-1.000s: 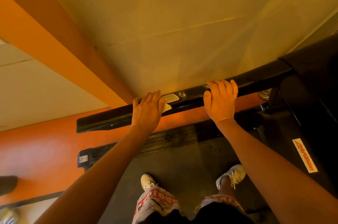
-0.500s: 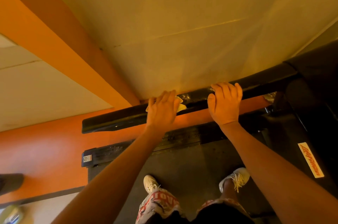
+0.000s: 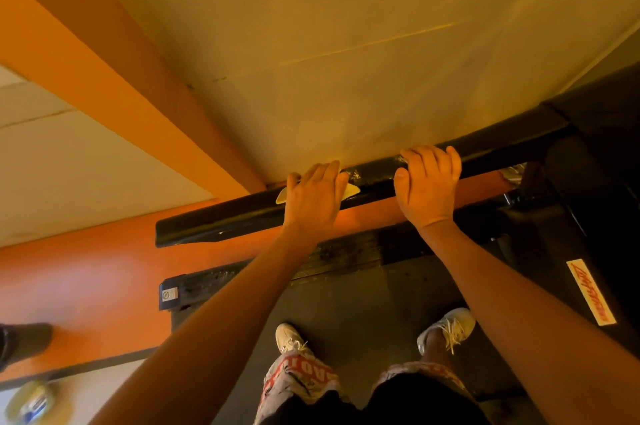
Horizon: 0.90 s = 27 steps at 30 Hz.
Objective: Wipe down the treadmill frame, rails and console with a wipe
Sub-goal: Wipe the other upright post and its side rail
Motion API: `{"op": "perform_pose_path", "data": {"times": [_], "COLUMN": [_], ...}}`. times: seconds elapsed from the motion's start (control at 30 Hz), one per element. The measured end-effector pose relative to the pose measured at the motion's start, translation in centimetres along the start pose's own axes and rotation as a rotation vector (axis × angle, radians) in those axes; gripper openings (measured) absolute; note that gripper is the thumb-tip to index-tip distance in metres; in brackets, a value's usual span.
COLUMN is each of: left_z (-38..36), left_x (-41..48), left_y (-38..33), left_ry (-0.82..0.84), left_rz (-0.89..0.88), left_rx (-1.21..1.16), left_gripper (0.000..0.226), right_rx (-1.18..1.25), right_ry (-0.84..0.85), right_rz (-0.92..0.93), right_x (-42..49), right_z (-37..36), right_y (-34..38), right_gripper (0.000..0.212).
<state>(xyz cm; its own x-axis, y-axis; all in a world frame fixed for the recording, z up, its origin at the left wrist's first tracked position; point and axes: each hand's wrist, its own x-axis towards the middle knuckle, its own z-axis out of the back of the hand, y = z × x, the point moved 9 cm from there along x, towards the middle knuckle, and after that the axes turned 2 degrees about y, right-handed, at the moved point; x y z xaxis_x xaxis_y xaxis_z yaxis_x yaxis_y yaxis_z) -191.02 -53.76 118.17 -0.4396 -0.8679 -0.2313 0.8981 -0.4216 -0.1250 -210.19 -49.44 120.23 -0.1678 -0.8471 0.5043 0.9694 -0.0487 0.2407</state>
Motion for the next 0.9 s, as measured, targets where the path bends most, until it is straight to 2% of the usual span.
{"op": "perform_pose_path", "data": {"times": [0.07, 0.17, 0.23, 0.37, 0.47, 0.57, 0.67, 0.77, 0.9], "left_z": [-0.3, -0.6, -0.8, -0.5, -0.3, 0.0, -0.9, -1.0, -1.0], "left_x": [-0.8, -3.6, -4.1, -1.3, -0.9, -3.5, -5.0, -3.4, -2.3], "left_y": [1.7, 7.5, 9.1, 3.2, 1.3, 4.7, 6.7, 3.7, -0.5], "left_ry": [-0.010, -0.040, -0.044, -0.051, -0.053, -0.118, -0.112, -0.105, -0.116], "left_rz": [-0.011, 0.073, 0.126, 0.099, 0.059, 0.121, 0.201, 0.224, 0.125], "left_rx": [-0.031, -0.123, -0.105, -0.001, 0.016, -0.054, -0.059, -0.072, -0.059], "left_gripper": [0.050, 0.066, 0.061, 0.042, 0.050, 0.058, 0.064, 0.067, 0.057], "right_rx": [-0.001, 0.005, -0.001, 0.002, -0.015, -0.001, -0.012, -0.009, -0.004], "right_ry": [0.001, 0.012, 0.021, 0.027, 0.017, 0.002, -0.010, -0.004, 0.005], "right_rz": [0.000, 0.000, -0.004, -0.015, 0.015, 0.020, 0.015, 0.012, 0.019], "right_x": [0.0, 0.0, 0.0, 0.2, -0.1, 0.0, -0.1, -0.1, 0.0], "right_z": [0.1, 0.0, 0.0, 0.2, 0.0, -0.1, -0.2, -0.2, -0.1], "right_y": [0.1, 0.1, 0.0, 0.2, 0.0, 0.0, 0.0, 0.0, 0.1], "right_gripper": [0.037, 0.038, 0.039, 0.039, 0.038, 0.038, 0.038, 0.038, 0.037]}}
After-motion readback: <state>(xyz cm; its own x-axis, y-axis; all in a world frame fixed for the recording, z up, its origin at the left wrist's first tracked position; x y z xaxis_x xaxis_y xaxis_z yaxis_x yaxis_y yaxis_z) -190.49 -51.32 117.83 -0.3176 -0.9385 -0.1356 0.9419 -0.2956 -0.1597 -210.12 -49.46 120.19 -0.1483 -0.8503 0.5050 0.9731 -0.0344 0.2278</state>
